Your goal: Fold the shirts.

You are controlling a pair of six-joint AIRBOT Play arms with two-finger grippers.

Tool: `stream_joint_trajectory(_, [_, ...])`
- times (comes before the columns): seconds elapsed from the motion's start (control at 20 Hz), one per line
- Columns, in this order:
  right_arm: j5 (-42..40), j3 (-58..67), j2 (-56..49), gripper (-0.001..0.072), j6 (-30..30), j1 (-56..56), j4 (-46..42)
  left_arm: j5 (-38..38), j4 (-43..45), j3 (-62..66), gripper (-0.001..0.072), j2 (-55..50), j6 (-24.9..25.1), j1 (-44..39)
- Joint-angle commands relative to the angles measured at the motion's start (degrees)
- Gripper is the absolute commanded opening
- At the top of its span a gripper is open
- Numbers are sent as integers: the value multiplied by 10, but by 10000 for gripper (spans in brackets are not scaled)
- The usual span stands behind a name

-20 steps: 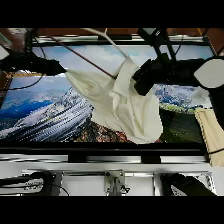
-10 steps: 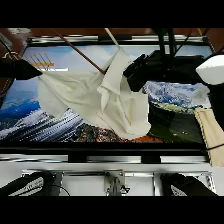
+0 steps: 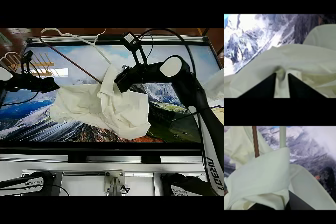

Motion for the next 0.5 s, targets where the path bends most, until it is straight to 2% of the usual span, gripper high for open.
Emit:
stream_joint_trajectory(0.0, [-31, 0, -23, 107, -30, 0, 26, 103, -14, -14, 468, -40, 36, -4])
stream_joint_trajectory(0.05, [-26, 0, -22, 107, -30, 0, 34, 104, -11, -7, 512, -37, 47, -2])
stream_joint_trajectory(0.25, [-15, 0, -22, 107, -30, 0, 53, 67, 1, 22, 512, 1, 136, -14])
stream_joint_trajectory(0.35, [-15, 0, -22, 107, -30, 0, 54, 26, 11, 10, 503, 7, 194, -61])
stream_joint_trajectory(0.4, [-15, 0, -22, 107, -30, 0, 54, 32, 21, -10, 465, 7, 200, -93])
stream_joint_trajectory(0.45, [-15, 0, -22, 107, -30, 0, 53, 68, 23, -34, 463, 7, 201, -128])
